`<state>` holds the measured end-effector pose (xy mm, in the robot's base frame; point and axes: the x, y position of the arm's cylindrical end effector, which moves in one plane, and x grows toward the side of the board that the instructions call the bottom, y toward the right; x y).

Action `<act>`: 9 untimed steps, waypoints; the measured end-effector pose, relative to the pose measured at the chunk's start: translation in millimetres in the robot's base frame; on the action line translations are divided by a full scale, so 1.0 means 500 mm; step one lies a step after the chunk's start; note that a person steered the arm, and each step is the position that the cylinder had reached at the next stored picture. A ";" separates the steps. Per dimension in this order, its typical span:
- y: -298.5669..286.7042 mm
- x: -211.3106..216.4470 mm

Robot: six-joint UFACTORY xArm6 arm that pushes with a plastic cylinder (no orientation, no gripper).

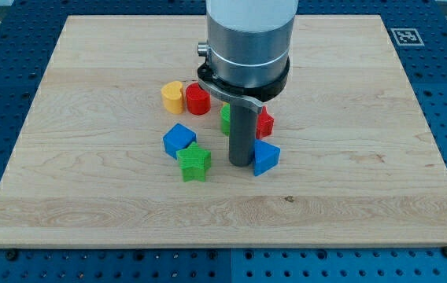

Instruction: Slide the blue triangle towards the bottom center

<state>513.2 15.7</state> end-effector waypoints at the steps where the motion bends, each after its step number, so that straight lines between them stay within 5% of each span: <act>1: -0.026 -0.022; 5: 0.139 -0.003; 9: 0.166 0.024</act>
<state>525.3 98.9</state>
